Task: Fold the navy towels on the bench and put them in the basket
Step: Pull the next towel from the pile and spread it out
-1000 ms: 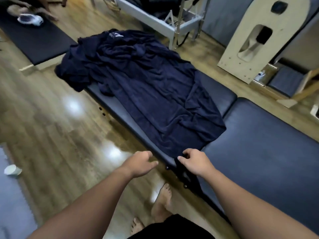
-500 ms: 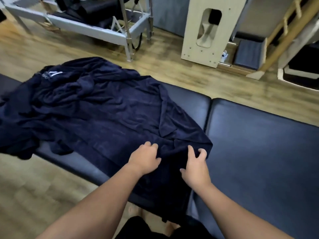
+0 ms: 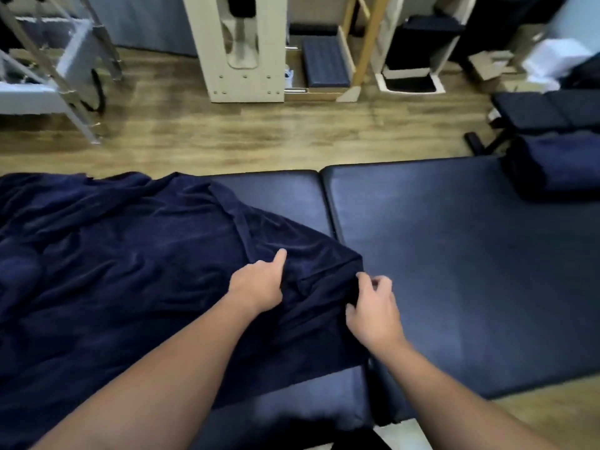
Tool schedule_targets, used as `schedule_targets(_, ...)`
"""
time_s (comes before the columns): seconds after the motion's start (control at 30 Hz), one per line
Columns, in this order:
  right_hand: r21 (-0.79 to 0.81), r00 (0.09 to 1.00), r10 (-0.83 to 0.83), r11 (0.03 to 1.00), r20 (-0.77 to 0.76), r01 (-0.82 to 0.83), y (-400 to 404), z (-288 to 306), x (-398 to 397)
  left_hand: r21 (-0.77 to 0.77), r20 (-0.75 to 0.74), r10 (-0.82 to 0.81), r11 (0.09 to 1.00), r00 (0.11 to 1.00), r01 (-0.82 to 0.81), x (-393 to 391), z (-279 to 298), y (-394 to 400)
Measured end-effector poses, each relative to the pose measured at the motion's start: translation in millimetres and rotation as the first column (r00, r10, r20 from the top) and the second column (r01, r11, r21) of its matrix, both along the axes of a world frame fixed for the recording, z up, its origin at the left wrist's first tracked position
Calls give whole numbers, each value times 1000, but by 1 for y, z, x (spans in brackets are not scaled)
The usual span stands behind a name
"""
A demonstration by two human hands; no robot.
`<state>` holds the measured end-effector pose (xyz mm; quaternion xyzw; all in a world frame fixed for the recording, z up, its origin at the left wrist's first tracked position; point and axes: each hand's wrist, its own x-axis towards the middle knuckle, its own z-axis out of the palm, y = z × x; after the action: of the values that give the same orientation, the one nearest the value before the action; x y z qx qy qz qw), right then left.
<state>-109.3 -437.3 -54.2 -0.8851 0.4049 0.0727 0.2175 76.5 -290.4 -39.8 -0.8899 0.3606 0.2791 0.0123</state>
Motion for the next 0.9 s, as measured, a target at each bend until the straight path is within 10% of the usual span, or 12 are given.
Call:
schedule_targets(0.17,-14,971,-93,996,-221,92,35,-1,-20,66,106,-144,988,984,138,16,2,-19)
schedule_targets(0.4,51,952,-226,974,208,220,39,-1,-36,-224,172,-8,974,985,47,43,16,-46)
schedule_targets(0.9,-186,910,-386,915,-149,357,-86,13,-165,-468,48,-138,872,989,144,-25,37,-217)
